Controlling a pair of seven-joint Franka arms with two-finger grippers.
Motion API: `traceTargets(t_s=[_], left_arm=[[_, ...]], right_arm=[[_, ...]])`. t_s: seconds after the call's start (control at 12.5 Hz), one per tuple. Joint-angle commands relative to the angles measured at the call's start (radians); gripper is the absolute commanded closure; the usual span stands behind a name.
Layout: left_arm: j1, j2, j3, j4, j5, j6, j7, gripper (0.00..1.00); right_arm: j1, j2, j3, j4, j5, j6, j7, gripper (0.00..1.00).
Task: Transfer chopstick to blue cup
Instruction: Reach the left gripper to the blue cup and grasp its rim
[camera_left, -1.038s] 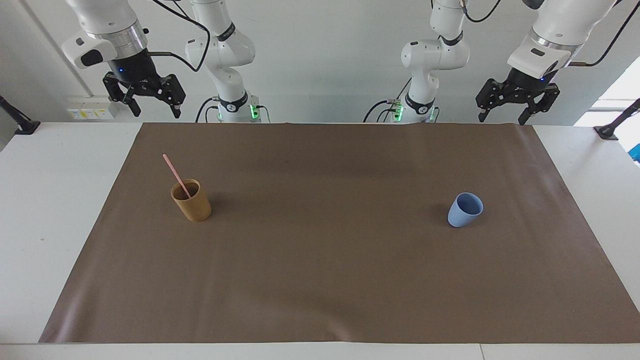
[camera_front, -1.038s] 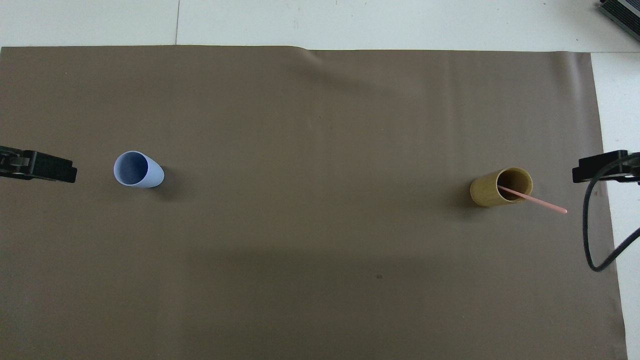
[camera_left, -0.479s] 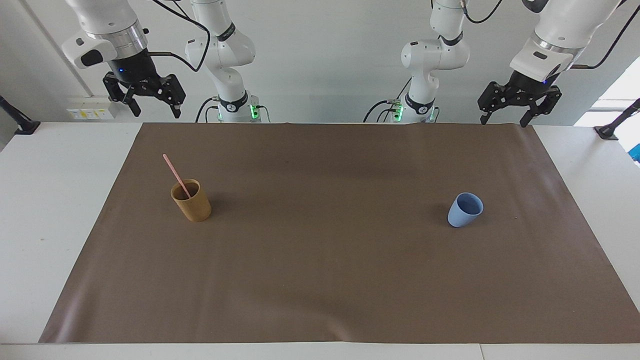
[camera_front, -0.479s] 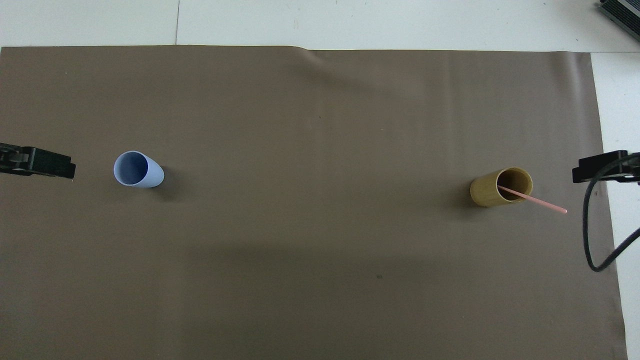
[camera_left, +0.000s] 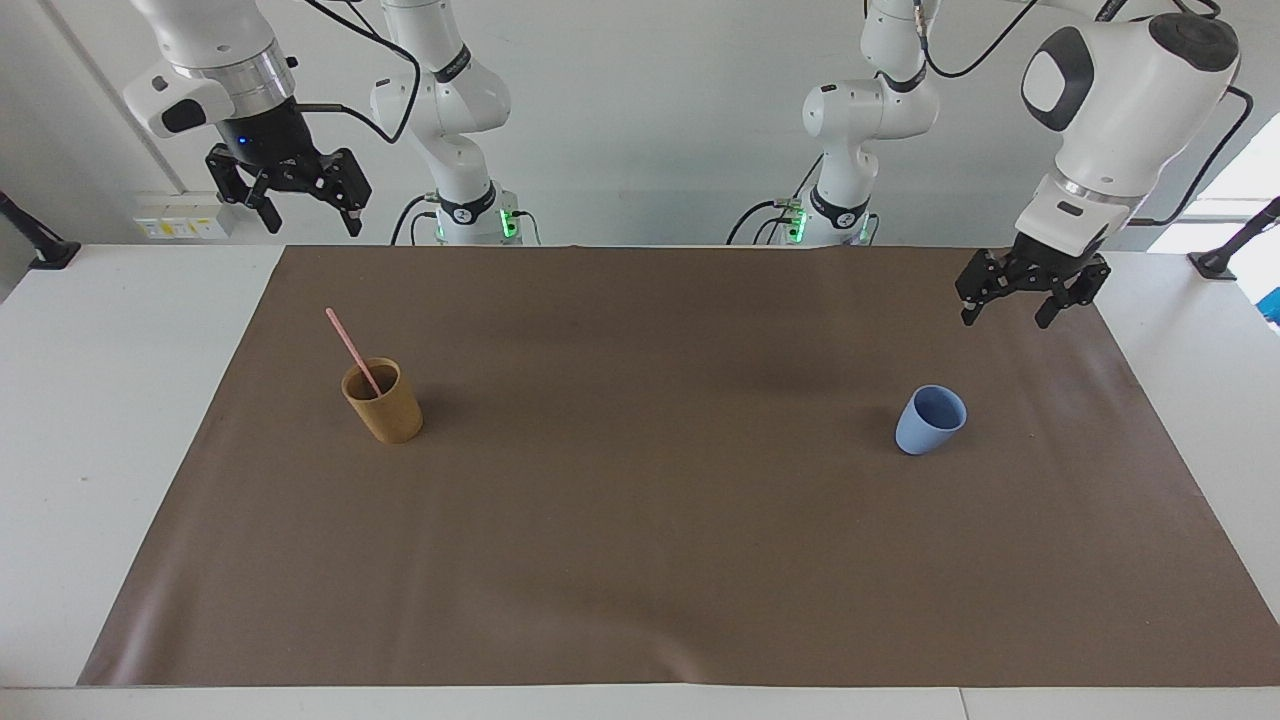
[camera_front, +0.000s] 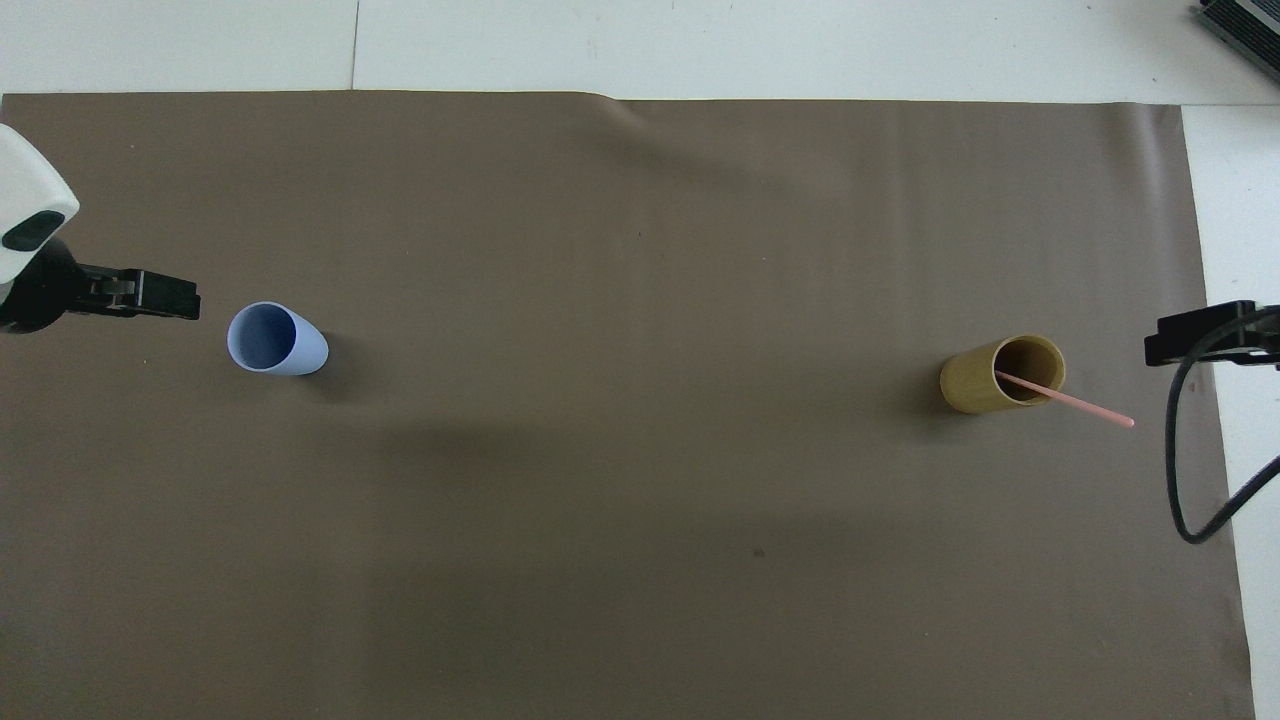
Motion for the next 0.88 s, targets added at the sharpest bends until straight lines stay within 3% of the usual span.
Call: traceTargets(t_s=[0.0,0.32,0.8], left_arm=[[0.018,0.024,-0.005,-0.053,-0.008,0.079,0.005,0.0],[0.041,0.062,-0.007,-0.157,-0.01,0.241,0.004,0.0],[0.053,0.157,-0.007,-0.225,-0.025,0.378,0.004,0.01]], right_arm=[[-0.009,-0.006,0.001,-0.009,0.013,-0.009,-0.007,0.0],[-0.009,-0.006,0.001,-0.009,0.013,-0.009,-0.007,0.0],[-0.009,-0.006,0.001,-0.009,0.013,-0.009,-0.007,0.0]])
